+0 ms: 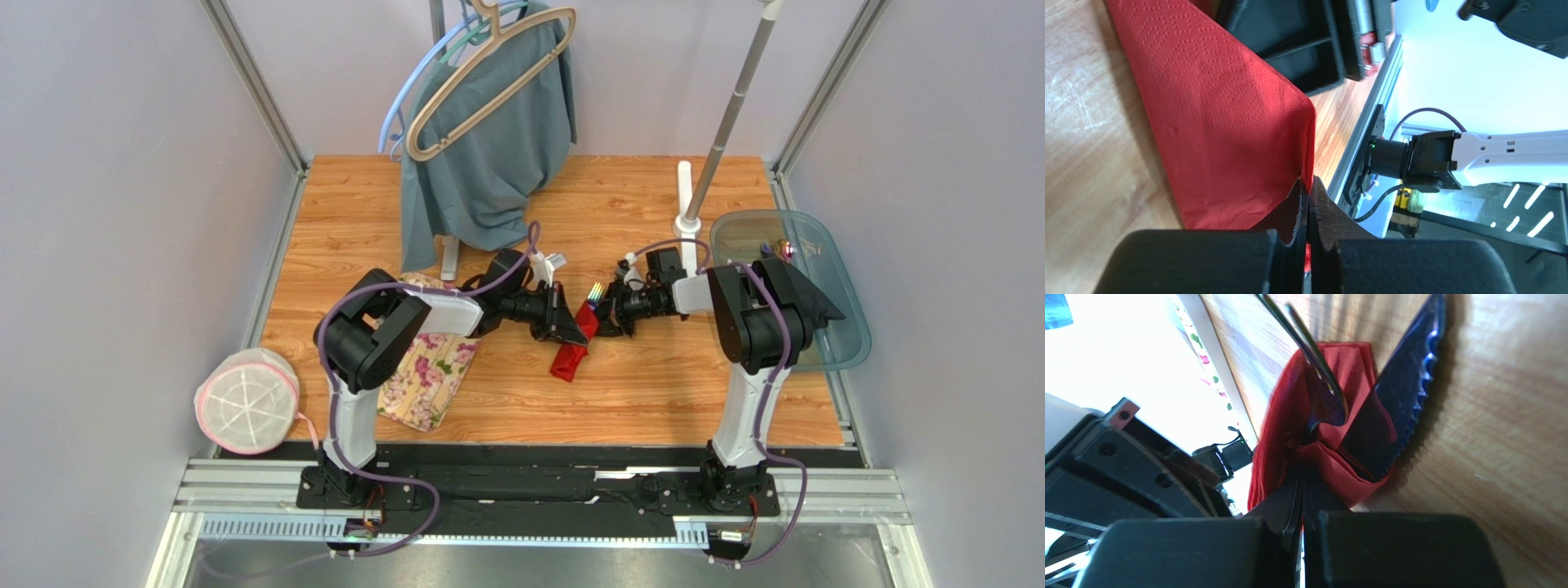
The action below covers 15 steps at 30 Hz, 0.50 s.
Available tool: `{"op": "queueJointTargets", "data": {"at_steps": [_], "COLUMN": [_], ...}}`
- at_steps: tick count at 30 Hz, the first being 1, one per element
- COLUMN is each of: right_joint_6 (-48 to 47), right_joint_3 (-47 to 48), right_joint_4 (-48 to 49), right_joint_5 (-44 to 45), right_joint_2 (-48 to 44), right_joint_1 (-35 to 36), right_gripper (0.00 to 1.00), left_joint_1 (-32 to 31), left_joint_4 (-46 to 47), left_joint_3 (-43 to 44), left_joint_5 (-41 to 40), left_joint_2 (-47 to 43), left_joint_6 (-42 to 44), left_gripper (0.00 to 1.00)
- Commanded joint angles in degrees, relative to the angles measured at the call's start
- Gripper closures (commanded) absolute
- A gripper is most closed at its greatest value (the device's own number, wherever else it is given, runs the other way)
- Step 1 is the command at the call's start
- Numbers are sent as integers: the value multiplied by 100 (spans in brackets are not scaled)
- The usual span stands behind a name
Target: Place the utensils on the paper napkin and roll it up
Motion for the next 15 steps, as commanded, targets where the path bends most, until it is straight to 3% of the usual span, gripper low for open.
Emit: {"op": "queueJointTargets", "data": {"at_steps": [1, 15], "right_joint_6": [-172, -233], "right_joint_3": [-24, 20], "right_joint_4": [-205, -319], "right_joint_5": [904, 930], "right_joint_2": [319, 398], "right_joint_1": [35, 35], "right_gripper": [100, 100], "left_joint_1": [-42, -103], "left_joint_4": [790, 1494], "left_joint_3": [-64, -64], "left_joint_5": [266, 319], "left_joint_2": [367, 1168], "left_joint_6": [-170, -301], "left_gripper": [99, 98]}}
